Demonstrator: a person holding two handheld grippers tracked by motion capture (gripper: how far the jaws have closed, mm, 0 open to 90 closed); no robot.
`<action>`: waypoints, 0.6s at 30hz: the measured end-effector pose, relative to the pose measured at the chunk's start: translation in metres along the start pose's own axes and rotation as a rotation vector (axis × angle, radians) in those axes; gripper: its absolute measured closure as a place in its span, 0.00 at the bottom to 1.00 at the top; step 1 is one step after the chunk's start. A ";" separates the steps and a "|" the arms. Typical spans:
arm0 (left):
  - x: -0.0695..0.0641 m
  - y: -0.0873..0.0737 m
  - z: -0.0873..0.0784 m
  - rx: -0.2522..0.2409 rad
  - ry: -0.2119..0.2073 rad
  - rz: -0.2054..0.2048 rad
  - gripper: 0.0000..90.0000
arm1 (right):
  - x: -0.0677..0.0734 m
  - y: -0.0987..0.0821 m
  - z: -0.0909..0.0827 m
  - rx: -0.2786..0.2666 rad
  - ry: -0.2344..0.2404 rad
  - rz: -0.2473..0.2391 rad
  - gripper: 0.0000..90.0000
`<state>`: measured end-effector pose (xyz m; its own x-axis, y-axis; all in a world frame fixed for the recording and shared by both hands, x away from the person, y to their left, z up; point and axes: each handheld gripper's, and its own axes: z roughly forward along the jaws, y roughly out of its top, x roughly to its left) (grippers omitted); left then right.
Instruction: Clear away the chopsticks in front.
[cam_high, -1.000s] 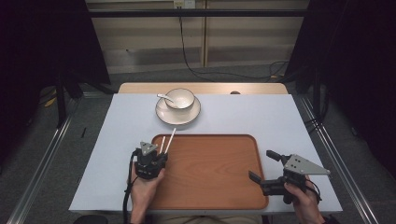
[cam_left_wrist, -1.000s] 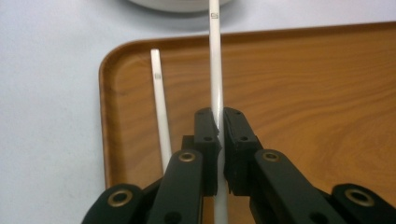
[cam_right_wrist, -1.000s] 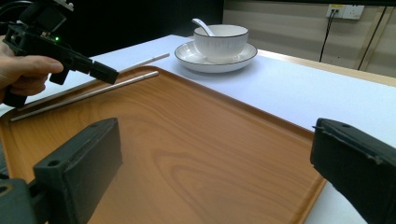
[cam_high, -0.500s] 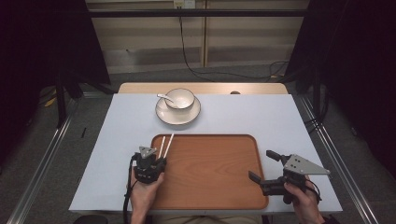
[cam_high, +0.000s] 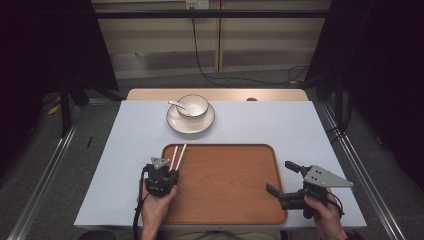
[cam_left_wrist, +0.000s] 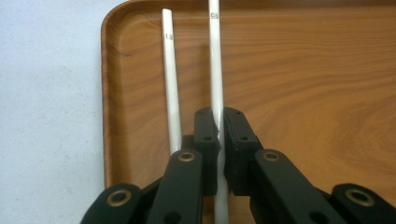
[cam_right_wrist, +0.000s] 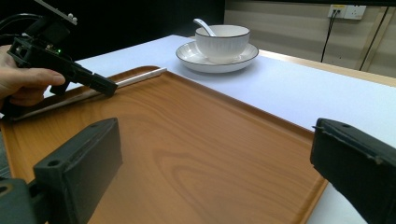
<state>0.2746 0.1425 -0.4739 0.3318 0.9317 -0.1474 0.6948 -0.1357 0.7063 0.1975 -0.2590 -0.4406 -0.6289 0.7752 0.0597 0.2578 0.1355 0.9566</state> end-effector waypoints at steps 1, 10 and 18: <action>0.000 0.000 0.000 0.003 0.002 0.008 0.94 | 0.000 0.000 0.000 0.003 -0.003 0.000 0.02; 0.000 0.000 0.000 0.004 -0.001 0.012 0.94 | 0.000 0.000 0.000 0.003 -0.004 0.000 0.02; 0.001 -0.001 0.000 -0.003 -0.006 0.014 0.92 | 0.000 0.000 0.000 0.002 0.005 0.000 0.02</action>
<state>0.2738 0.1434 -0.4745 0.3451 0.9278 -0.1417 0.6884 -0.1476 0.7102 0.1974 -0.2593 -0.4405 -0.6322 0.7724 0.0613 0.2591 0.1363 0.9562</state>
